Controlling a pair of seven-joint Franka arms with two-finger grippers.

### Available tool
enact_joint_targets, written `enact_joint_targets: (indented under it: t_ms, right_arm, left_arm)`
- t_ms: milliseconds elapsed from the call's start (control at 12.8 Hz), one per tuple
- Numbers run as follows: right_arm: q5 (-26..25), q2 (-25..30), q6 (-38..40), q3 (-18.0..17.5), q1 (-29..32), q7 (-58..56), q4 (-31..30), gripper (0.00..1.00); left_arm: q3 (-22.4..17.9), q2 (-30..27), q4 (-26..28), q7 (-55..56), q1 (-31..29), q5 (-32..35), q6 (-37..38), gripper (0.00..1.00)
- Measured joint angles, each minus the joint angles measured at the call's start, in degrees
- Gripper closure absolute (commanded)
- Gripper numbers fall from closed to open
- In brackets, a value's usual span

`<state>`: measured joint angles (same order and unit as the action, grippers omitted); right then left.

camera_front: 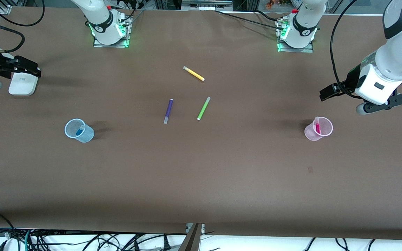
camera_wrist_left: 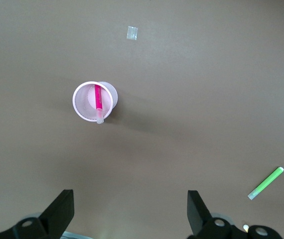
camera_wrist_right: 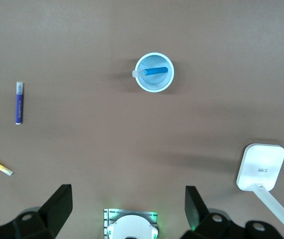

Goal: Place pink and blue markers in matching cups

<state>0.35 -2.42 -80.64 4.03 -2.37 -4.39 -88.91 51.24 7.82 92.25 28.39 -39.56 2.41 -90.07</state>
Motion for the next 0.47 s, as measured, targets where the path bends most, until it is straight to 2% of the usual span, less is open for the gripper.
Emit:
enact_joint_targets:
  t_ms: [157, 235, 313, 470]
  right_arm:
    - [-0.01, -0.17, -0.02, 0.01, 0.06, 0.01, 0.24, 0.0]
    - [-0.02, -0.21, -0.03, 0.01, 0.07, 0.03, 0.33, 0.0]
    - [-0.03, -0.23, -0.03, 0.01, 0.08, 0.03, 0.38, 0.0]
    - [-0.26, -0.25, -0.04, 0.01, 0.09, 0.05, 0.42, 0.0]
  left_arm:
    - [-0.38, 0.04, -0.01, -0.08, 1.19, 0.0, -0.01, 0.0]
    - [-2.46, 0.02, -0.01, -0.07, 4.02, 0.0, -0.01, 0.0]
    - [-7.48, -0.06, -0.02, -0.07, 9.5, 0.01, 0.01, 0.0]
    - [-21.09, -0.48, -0.09, -0.07, 23.44, 0.02, 0.25, 0.0]
